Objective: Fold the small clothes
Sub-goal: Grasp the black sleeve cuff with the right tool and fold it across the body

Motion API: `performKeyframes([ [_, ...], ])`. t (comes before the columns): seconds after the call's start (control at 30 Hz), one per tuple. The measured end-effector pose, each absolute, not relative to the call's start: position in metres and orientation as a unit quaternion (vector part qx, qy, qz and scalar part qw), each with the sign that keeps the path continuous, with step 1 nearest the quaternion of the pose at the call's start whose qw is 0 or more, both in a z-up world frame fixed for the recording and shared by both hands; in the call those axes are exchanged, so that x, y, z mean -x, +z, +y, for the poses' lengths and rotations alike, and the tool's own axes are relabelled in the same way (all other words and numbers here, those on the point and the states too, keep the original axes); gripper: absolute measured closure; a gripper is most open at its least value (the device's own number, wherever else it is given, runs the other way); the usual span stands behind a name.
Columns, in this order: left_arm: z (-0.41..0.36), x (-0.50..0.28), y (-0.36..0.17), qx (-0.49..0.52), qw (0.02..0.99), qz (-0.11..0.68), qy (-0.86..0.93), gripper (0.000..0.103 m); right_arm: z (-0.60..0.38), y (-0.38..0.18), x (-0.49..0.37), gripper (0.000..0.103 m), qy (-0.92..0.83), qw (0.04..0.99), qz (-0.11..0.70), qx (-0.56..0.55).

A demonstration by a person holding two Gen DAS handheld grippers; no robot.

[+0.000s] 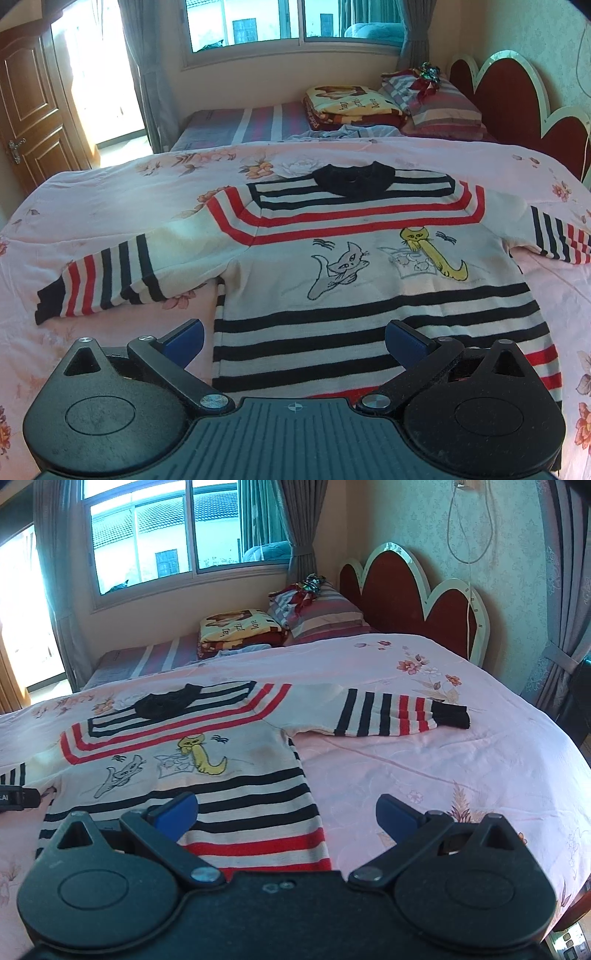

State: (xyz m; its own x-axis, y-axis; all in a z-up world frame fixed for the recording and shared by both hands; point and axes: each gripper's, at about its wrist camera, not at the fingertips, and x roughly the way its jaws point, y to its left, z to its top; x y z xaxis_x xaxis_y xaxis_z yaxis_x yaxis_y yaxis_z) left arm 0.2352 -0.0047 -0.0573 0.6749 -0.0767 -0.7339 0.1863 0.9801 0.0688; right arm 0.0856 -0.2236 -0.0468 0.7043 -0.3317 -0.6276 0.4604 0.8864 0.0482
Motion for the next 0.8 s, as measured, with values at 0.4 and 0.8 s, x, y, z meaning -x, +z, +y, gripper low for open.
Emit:
performKeyframes([
  [0.4, -0.088, -0.288, -0.089, -0.056, 0.907, 0.413, -0.056, 0.0, -0.354, -0.095, -0.143, 0.005, -0.245, 0.896, 0.344, -0.136],
  [0.8, -0.159, -0.333, -0.118, -0.062, 0.905, 0.419, -0.044, 0.0, -0.495, -0.162, -0.202, 0.023, -0.273, 0.853, 0.383, -0.225],
])
